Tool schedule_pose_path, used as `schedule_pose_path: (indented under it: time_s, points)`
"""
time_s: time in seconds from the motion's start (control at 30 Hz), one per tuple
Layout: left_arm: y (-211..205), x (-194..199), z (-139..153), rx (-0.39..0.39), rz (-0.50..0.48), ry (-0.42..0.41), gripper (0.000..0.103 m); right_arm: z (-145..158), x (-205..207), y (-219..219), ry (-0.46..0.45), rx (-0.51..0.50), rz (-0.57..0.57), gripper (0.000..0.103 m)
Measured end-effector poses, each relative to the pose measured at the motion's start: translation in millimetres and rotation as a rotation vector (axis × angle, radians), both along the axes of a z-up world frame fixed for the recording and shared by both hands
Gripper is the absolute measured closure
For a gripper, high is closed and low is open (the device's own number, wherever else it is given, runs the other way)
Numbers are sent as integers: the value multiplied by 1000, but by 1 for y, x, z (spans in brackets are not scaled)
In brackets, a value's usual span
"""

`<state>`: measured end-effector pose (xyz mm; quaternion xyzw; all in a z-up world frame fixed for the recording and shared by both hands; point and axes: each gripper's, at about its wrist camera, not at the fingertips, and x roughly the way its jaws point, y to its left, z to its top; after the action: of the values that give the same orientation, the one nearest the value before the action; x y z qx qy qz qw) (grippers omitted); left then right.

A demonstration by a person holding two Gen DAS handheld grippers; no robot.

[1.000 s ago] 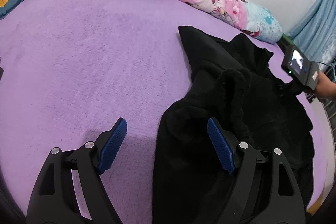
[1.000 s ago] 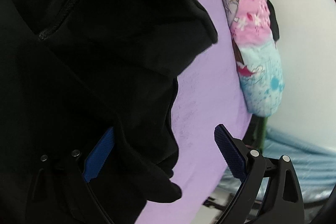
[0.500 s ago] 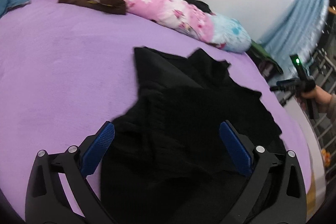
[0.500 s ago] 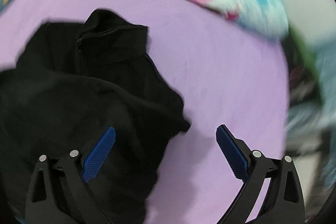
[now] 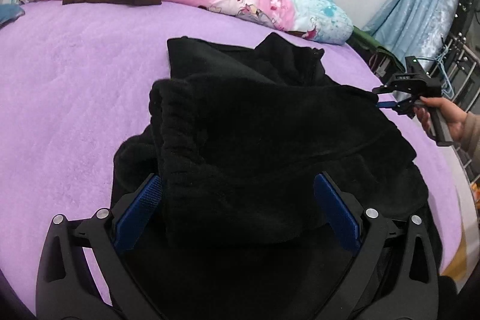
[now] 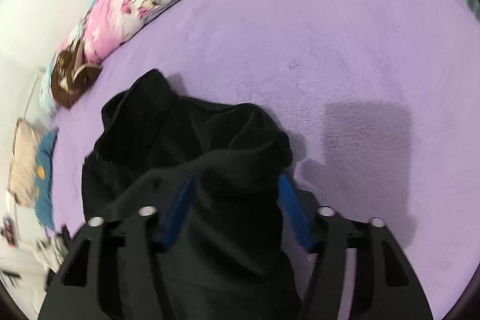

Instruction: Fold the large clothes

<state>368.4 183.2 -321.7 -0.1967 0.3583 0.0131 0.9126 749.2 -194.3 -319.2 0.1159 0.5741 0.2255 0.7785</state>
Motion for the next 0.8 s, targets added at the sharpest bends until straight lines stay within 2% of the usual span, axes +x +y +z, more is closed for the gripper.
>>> schedule_pose_path:
  time_s: [0.03, 0.1, 0.17, 0.27, 0.37, 0.6, 0.67, 0.73, 0.8]
  points:
    - [0, 0, -1, 4, -3, 2, 6, -4, 2, 2, 8, 0, 1, 67]
    - [-2, 0, -3, 5, -13, 4, 6, -7, 0, 7, 4, 3, -1, 71]
    - [-3, 1, -5, 3, -21, 5, 6, -7, 2, 9, -14, 15, -11, 81]
    - [-5, 3, -11, 10, -25, 24, 6, -3, 6, 5, -41, 33, -23, 89]
    - [-2, 6, -17, -1, -16, 43, 6, 6, 12, 5, -72, 32, -13, 92]
    - [0, 6, -20, -8, -12, 45, 6, 20, 36, 27, -124, -63, 27, 97]
    - [0, 6, -21, -9, -14, 48, 6, 19, 47, 37, -141, -110, 35, 102]
    - [0, 6, -22, -10, -18, 48, 6, 16, 57, 41, -135, -104, 30, 102]
    - [1, 7, -22, -14, -19, 47, 6, 5, 64, 51, -122, -141, 45, 102]
